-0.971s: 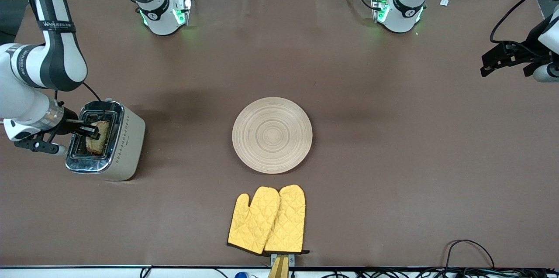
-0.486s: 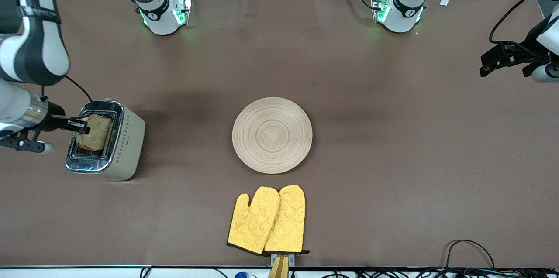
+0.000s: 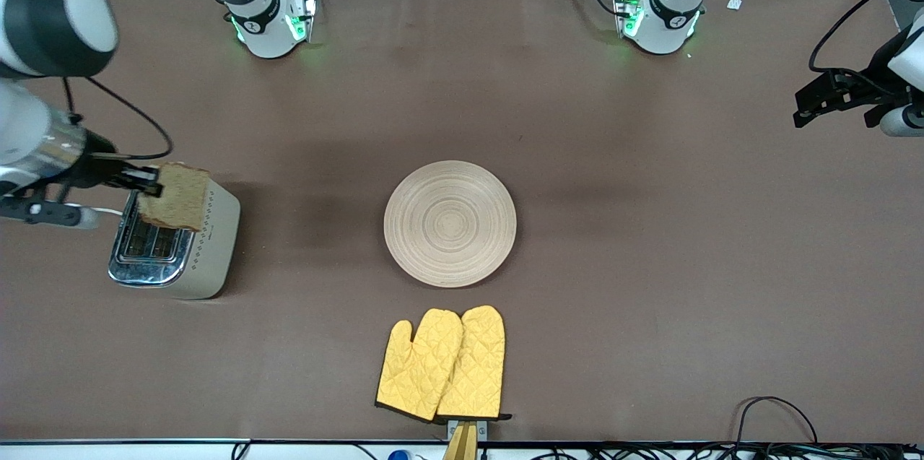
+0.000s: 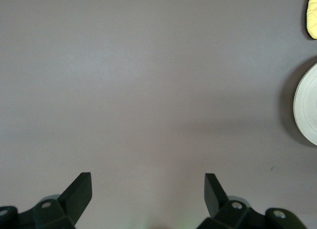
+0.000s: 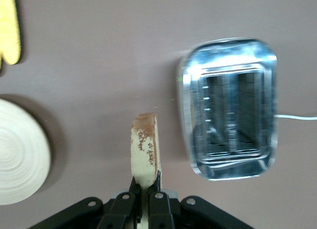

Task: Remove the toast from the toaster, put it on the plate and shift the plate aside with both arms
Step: 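Carry the toast with the right gripper over the wooden plate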

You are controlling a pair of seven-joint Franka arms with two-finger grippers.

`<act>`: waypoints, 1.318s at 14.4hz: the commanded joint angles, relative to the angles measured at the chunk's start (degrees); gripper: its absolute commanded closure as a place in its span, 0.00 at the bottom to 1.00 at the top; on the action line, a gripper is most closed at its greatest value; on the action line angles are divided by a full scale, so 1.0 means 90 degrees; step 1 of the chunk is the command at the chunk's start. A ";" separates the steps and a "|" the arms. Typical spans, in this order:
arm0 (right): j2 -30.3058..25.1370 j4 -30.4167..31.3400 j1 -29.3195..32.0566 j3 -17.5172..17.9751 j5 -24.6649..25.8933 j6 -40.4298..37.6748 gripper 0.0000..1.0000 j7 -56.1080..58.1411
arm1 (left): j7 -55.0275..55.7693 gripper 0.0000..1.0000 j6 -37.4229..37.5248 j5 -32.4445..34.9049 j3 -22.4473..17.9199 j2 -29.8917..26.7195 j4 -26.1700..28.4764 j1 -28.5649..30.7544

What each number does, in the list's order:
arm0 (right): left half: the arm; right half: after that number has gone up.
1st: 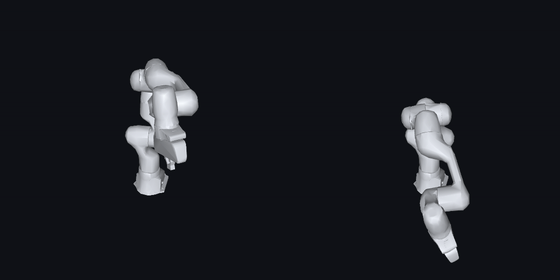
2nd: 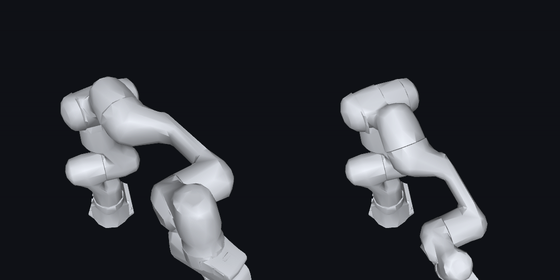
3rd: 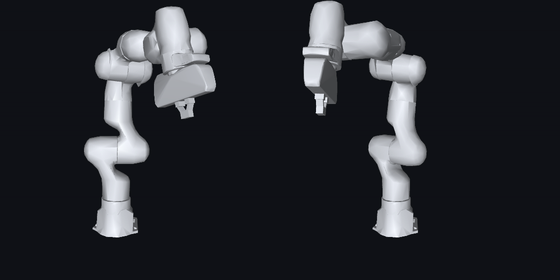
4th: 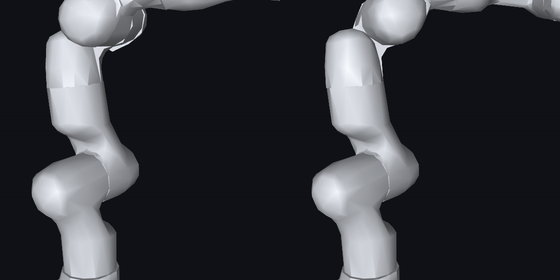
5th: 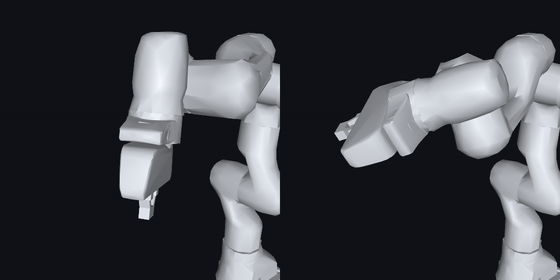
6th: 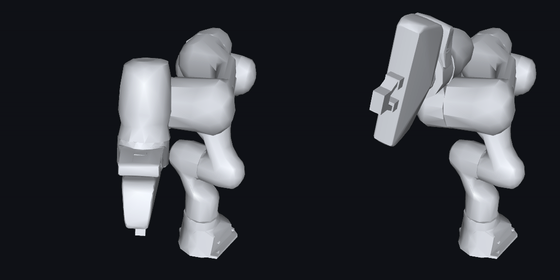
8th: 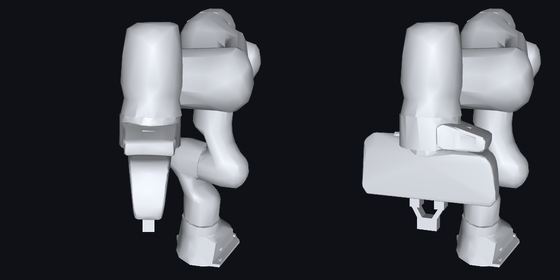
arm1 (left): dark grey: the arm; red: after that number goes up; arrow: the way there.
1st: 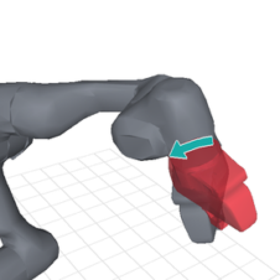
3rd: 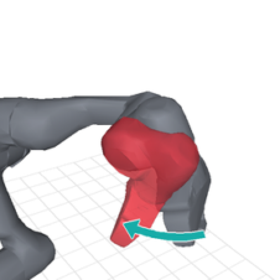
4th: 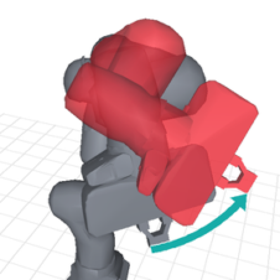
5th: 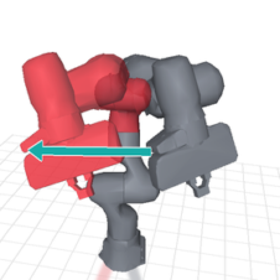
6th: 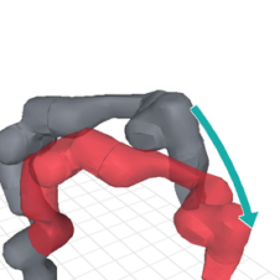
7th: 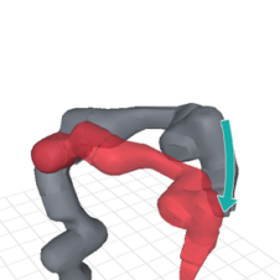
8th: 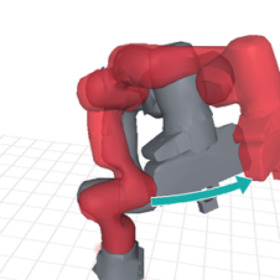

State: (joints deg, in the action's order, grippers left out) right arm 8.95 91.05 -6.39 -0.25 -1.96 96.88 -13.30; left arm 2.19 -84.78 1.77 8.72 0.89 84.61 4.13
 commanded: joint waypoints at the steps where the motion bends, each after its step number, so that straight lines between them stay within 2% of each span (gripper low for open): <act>1: 0.0031 0.0107 -0.0471 -0.0041 -0.0317 0.0153 0.99 -0.0328 | 0.0020 0.00 -0.0023 0.0027 0.0017 0.0038 -0.0084 0.0010; 2: 0.0031 0.0262 -0.0617 -0.0060 -0.0822 0.0366 0.99 -0.0435 | 0.0020 0.00 -0.0023 0.0027 0.0017 0.0038 -0.0084 0.0000; 4: 0.0031 0.0604 -0.0987 -0.0041 -0.1178 0.0923 1.00 -0.0892 | 0.0001 0.00 -0.0013 0.0027 0.0017 0.0038 -0.0084 0.0010; 7: -0.0173 0.0703 -0.2128 -0.0050 -0.1178 0.1158 1.00 -0.1673 | 0.0000 0.00 -0.0013 0.0027 0.0017 0.0048 -0.0075 0.0019; 9: -0.0204 0.0820 -0.2618 -0.0031 -0.1207 0.1577 1.00 -0.2268 | 0.0000 0.00 -0.0013 0.0018 0.0017 0.0048 -0.0075 0.0019; 11: -0.0174 0.1053 -0.3145 -0.0041 -0.1538 0.2191 1.00 -0.2874 | 0.0010 0.00 -0.0013 0.0018 0.0027 0.0048 -0.0075 0.0019; 14: -0.0184 0.1728 -0.3712 -0.0041 -0.1579 0.3646 1.00 -0.3529 | 0.0010 0.00 -0.0003 0.0018 0.0027 0.0048 -0.0055 0.0000; 16: -0.0058 0.1748 -0.4074 -0.0041 -0.1579 0.4320 1.00 -0.4115 | 0.0020 0.00 -0.0013 0.0018 0.0027 0.0048 -0.0065 -0.0049; 19: 0.0371 0.1739 -0.4212 -0.0041 -0.1579 0.5044 1.00 -0.4196 | 0.0010 0.00 -0.0013 0.0027 0.0027 0.0116 -0.0084 -0.0020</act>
State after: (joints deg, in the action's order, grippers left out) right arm 10.67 106.27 -43.42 0.16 -14.78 138.78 -50.51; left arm 2.19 -84.79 1.77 8.85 1.25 84.62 3.87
